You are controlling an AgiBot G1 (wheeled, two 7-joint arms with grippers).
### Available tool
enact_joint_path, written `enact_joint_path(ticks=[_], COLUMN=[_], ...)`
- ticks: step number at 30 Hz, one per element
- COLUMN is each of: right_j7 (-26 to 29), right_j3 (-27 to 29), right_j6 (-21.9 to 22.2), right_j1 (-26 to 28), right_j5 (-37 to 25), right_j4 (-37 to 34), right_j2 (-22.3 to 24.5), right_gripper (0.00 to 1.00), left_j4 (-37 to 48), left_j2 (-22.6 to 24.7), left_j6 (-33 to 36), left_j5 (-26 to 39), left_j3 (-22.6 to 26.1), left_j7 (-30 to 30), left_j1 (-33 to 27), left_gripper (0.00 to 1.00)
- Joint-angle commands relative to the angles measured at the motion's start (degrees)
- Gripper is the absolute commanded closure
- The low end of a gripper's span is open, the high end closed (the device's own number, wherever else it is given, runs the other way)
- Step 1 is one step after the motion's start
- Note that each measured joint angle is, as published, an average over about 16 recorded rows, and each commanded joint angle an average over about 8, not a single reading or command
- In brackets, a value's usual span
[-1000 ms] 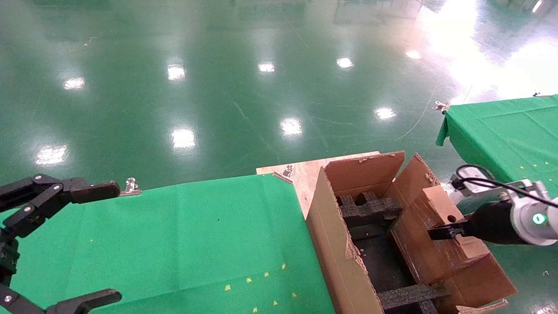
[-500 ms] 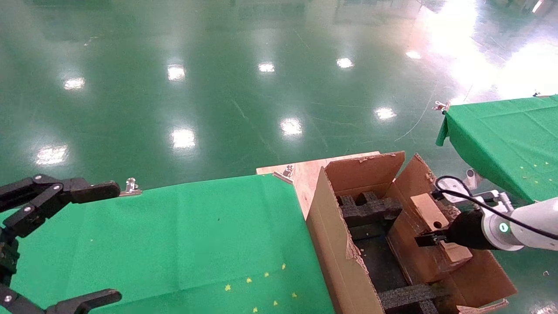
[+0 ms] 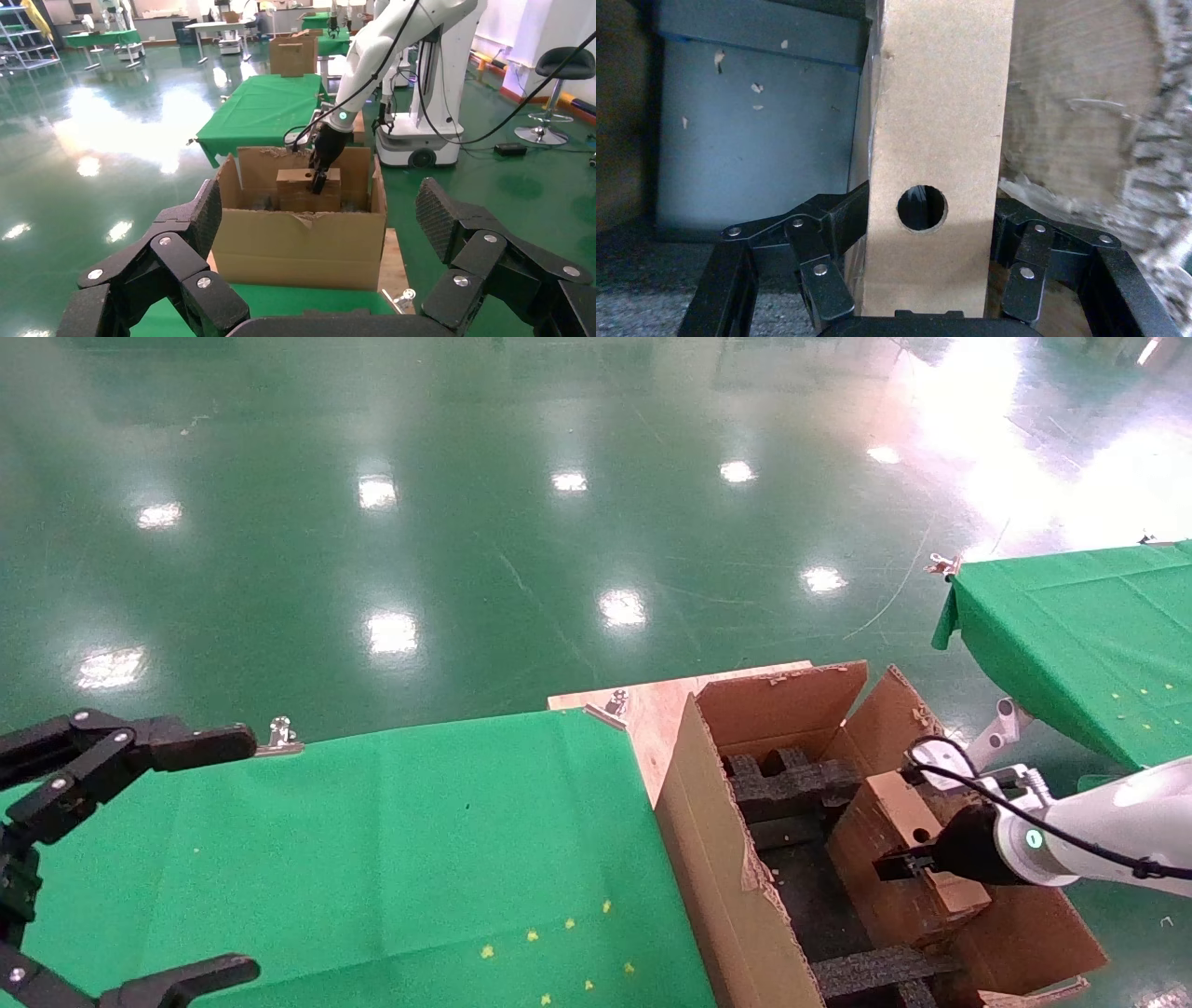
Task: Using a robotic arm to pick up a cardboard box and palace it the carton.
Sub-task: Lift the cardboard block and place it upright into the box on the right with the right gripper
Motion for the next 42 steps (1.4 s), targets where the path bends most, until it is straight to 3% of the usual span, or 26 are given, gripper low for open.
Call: enact_joint_path(ticks=[1,4,6,12,14,42], right_j7=[0.1,-0.4,-0.8,-2.2,-2.3,-0.6], right_j3=[-0.2,-0.2,-0.2,0.0,0.1,0.8], right_j6=[0.5,0.9,1.1,1.8,1.9,1.2], right_j1=[-1.0,-1.9,-2.3,-2.8,-2.9,0.7], right_j5=[0.2,0.9,1.4,2.7,2.9,0.4], right_j4=[-1.1,-2.1,-2.5,-2.7,-2.8,-0.6], right_j2=[-0.9,-1.7,-1.9,-2.2,-2.3,-0.1], right_gripper=[1.00,1.00,0.92,0.17,0.00,0.00], left_j4=[0.0,0.0,0.0,0.0,0.0,0.1], left_j2=[0.0,0.0,0.0,0.0,0.0,0.0], left_j6=[0.0,0.0,0.0,0.0,0.0,0.0], left_j5=[0.0,0.0,0.0,-0.1,-0.1,-0.1], left_j3=[0.0,0.0,0.0,0.0,0.0,0.2], left_j7=[0.0,0.0,0.0,0.0,0.0,0.1], left_j1=[0.0,0.0,0.0,0.0,0.0,-0.1], left_gripper=[0.00,0.00,0.00,0.00,0.00,0.00])
